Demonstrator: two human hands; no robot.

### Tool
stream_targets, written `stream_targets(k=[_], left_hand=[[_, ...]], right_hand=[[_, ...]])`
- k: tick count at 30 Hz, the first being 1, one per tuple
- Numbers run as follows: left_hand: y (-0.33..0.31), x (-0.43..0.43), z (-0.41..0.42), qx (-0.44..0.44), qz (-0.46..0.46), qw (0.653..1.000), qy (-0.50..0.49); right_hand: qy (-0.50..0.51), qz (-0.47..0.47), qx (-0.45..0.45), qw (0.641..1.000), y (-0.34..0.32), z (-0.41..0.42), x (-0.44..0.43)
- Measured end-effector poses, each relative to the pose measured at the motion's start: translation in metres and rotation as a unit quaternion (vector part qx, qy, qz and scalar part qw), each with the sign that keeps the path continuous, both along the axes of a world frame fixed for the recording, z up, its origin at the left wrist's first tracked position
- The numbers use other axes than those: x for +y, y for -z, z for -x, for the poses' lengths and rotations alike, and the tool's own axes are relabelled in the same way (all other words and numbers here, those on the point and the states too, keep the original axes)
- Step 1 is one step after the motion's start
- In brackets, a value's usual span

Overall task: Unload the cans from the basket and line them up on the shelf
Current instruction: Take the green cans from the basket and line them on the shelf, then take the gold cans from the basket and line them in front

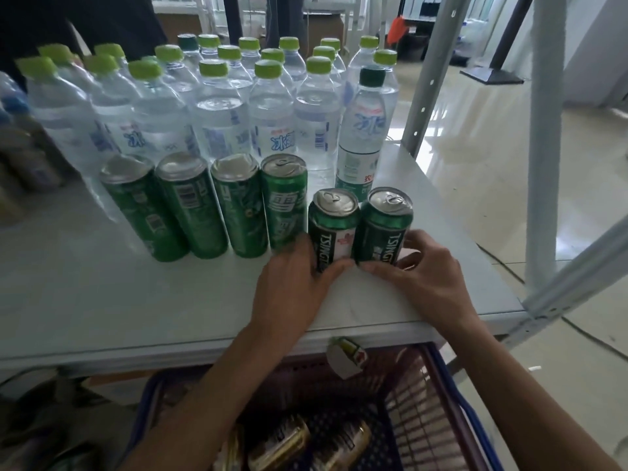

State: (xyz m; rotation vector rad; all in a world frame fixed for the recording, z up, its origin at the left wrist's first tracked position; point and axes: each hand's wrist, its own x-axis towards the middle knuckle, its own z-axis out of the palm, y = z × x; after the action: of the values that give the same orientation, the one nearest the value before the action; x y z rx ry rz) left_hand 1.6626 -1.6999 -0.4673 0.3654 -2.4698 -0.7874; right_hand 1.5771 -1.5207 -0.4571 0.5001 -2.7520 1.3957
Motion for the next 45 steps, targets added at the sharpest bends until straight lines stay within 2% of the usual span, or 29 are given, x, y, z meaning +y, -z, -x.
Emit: stream_targets(k=[13, 19, 22, 25, 27, 28, 30, 32, 34, 36, 37, 39, 42, 45], left_hand=[[0.012, -0.009, 0.019, 0.006, 0.041, 0.999, 0.035], [-0.003, -0.009, -0.023, 0.011, -0.142, 0.986, 0.082], [-0.003, -0.011, -0.085, -0.007, -0.154, 0.975, 0.158], [0.007, -0.018, -0.131, -0.151, -0.063, 0.955, 0.248], [0.023, -0.022, -0.138, -0.291, 0.034, 0.911, 0.289], [0.035, -0.024, -0.139, -0.352, 0.095, 0.880, 0.304], [0.060, -0.026, -0.139, -0.414, 0.176, 0.833, 0.321], [0.083, -0.026, -0.140, -0.463, 0.197, 0.804, 0.318], [0.103, -0.025, -0.141, -0.518, 0.180, 0.782, 0.297], [0.123, -0.021, -0.141, -0.547, 0.167, 0.773, 0.276], [0.132, -0.019, -0.142, -0.559, 0.164, 0.768, 0.267], [0.152, -0.014, -0.147, -0.592, 0.145, 0.750, 0.257], [0.177, -0.006, -0.153, -0.630, 0.100, 0.723, 0.264], [0.191, -0.002, -0.159, -0.655, 0.099, 0.706, 0.250]], right_hand=[[-0.012, -0.019, 0.046, 0.999, 0.008, 0.012, -0.013], [0.019, -0.028, 0.052, 0.998, 0.010, 0.004, -0.008], [0.018, -0.023, -0.036, 0.999, 0.006, -0.006, -0.002], [-0.071, 0.019, -0.143, 0.987, -0.011, -0.029, 0.014], [-0.187, 0.022, -0.226, 0.956, -0.025, -0.048, 0.021], [-0.261, 0.004, -0.277, 0.925, -0.030, -0.057, 0.022], [-0.392, -0.074, -0.361, 0.843, -0.026, -0.069, 0.016], [-0.472, -0.191, -0.413, 0.756, -0.003, -0.080, 0.003], [-0.496, -0.344, -0.413, 0.682, 0.035, -0.092, -0.012], [-0.496, -0.512, -0.315, 0.627, 0.077, -0.105, -0.025], [-0.485, -0.570, -0.259, 0.610, 0.096, -0.110, -0.027], [-0.456, -0.617, -0.223, 0.601, 0.135, -0.118, -0.025], [-0.420, -0.654, -0.138, 0.613, 0.193, -0.118, -0.019], [-0.376, -0.687, -0.060, 0.619, 0.234, -0.124, -0.018]])
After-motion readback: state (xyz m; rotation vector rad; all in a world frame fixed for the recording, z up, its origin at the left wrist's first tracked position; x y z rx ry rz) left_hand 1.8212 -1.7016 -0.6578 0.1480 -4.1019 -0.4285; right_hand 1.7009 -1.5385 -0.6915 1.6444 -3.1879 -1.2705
